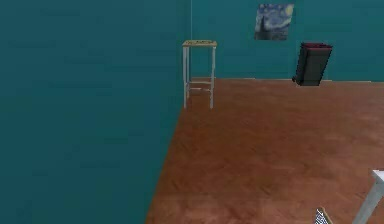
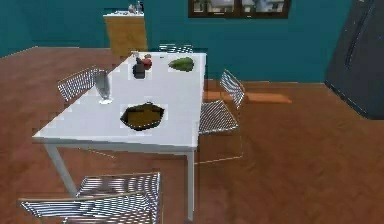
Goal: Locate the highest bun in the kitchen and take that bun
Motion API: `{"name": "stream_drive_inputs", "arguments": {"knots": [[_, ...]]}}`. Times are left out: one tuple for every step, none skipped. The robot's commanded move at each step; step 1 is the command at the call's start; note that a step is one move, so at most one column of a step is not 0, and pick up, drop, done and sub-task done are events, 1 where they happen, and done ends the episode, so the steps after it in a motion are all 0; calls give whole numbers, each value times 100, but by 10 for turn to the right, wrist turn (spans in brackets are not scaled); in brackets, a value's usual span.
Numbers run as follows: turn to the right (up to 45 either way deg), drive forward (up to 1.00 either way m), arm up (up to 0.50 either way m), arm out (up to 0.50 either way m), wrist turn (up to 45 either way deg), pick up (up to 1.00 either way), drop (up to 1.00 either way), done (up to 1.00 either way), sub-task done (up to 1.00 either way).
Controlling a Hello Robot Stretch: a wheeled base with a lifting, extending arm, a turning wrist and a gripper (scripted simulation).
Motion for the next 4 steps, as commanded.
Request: {"name": "stream_drive_inputs", "arguments": {"knots": [[0,75,0,0,0,0,0,0,0],[450,0,0,0,0,0,0,0,0],[60,0,0,0,0,0,0,0,0],[0,100,0,0,0,0,0,0,0]]}}
